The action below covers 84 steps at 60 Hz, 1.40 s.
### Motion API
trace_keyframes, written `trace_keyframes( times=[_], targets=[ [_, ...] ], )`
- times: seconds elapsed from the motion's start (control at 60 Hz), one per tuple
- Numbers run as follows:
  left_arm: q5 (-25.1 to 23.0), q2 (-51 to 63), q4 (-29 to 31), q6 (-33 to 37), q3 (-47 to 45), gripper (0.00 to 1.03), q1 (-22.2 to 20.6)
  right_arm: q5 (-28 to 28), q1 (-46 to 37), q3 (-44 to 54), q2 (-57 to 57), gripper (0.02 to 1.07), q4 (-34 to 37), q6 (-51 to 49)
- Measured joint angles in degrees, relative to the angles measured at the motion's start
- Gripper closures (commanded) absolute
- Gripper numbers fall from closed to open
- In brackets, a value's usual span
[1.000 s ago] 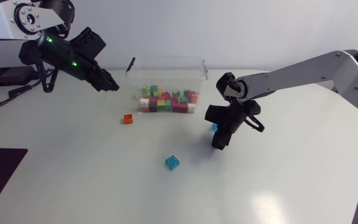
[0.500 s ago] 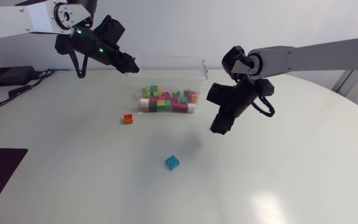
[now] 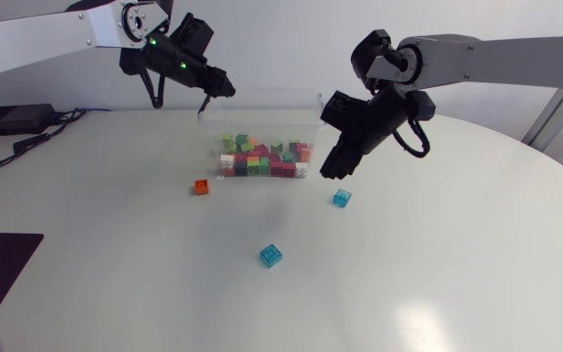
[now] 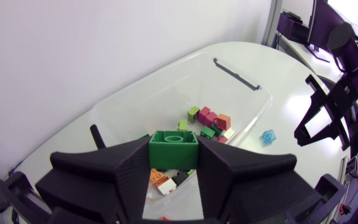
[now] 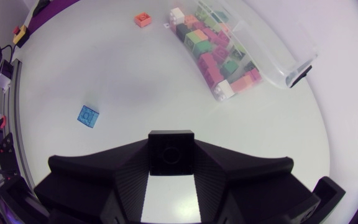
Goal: Place the duplo bricks in the container
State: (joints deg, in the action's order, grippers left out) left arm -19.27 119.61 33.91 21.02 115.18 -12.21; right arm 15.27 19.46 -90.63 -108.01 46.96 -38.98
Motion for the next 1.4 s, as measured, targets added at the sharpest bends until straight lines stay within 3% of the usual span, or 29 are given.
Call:
trace_keyframes(
  times=[0.767, 0.817, 0.867, 0.95, 1.4],
  targets=[
    [3.3, 7.89, -2.6, -3.54, 11.02, 0.64, -4.7, 3.08, -1.84, -0.13, 0.59, 0.88, -0.46, 0.0],
    [3.3, 7.91, -3.02, -4.2, 11.37, 0.58, -4.87, 3.41, -2.03, -0.13, 0.92, 0.88, -0.46, 0.0],
    [3.32, 7.96, -3.45, -4.68, 11.87, 0.43, -4.96, 3.74, -2.34, -0.13, 1.27, 0.88, -0.46, 0.0],
    [3.67, 7.96, -4.7, -5.03, 12.52, 0.05, -4.96, 4.04, -2.69, -0.13, 1.81, 0.88, -0.48, 0.0],
    [6.69, 6.89, -8.37, -6.25, 11.08, 0.04, -4.42, 6.01, -3.08, -1.25, 3.32, 0.88, -1.92, 0.79]
  ],
)
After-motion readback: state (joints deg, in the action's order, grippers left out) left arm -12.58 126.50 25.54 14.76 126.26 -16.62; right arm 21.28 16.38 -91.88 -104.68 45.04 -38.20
